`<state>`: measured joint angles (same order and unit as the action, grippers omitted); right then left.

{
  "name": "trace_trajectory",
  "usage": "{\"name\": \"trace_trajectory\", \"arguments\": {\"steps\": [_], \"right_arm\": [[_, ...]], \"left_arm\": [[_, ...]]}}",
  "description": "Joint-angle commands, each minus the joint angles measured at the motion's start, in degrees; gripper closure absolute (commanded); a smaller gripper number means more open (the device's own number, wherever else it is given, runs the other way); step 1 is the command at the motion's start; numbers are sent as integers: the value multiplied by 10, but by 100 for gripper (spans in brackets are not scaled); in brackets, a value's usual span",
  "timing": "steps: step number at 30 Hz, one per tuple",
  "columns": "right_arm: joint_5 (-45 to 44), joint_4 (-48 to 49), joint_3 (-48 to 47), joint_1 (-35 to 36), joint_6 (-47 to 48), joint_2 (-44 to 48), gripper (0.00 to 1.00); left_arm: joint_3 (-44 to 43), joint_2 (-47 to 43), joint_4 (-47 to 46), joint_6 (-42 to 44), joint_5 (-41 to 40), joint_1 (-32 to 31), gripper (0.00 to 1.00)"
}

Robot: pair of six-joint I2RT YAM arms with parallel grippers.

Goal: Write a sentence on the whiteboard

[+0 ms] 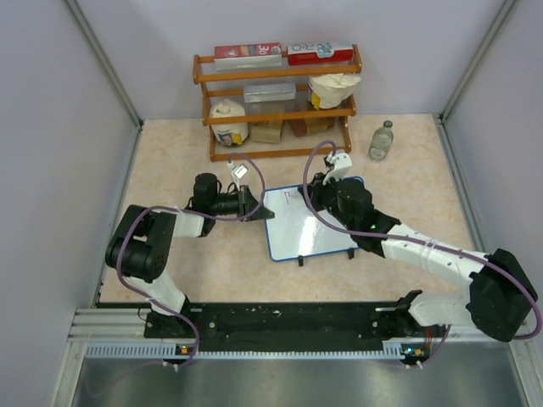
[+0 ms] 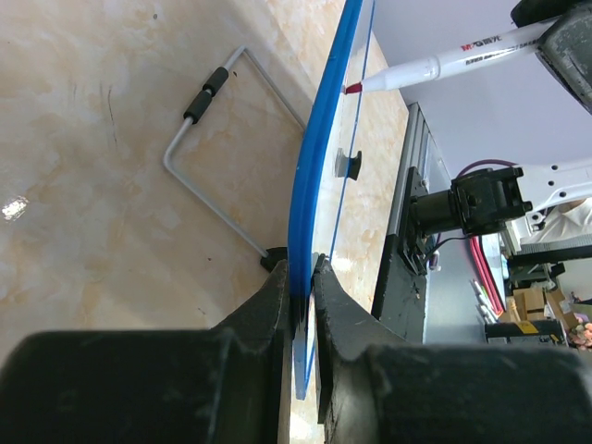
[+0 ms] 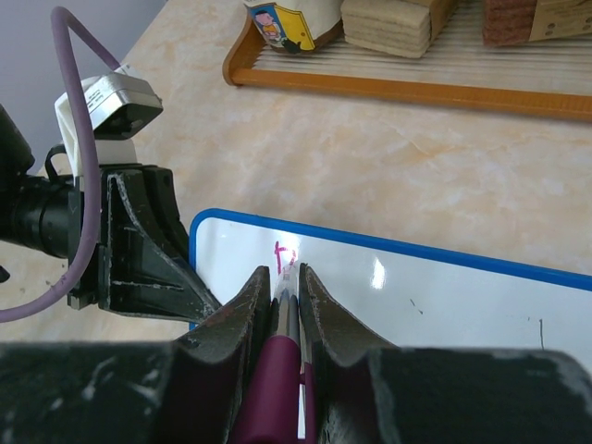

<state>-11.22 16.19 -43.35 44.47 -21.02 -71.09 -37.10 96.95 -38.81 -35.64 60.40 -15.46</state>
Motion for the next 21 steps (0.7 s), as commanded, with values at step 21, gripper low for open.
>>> {"name": "trace_trajectory", "arguments": {"steps": [21], "right_arm": [[-6,1,27,2,-18,9,100]], "left_arm": [[-5,5,12,23,-17,-2,100]]}}
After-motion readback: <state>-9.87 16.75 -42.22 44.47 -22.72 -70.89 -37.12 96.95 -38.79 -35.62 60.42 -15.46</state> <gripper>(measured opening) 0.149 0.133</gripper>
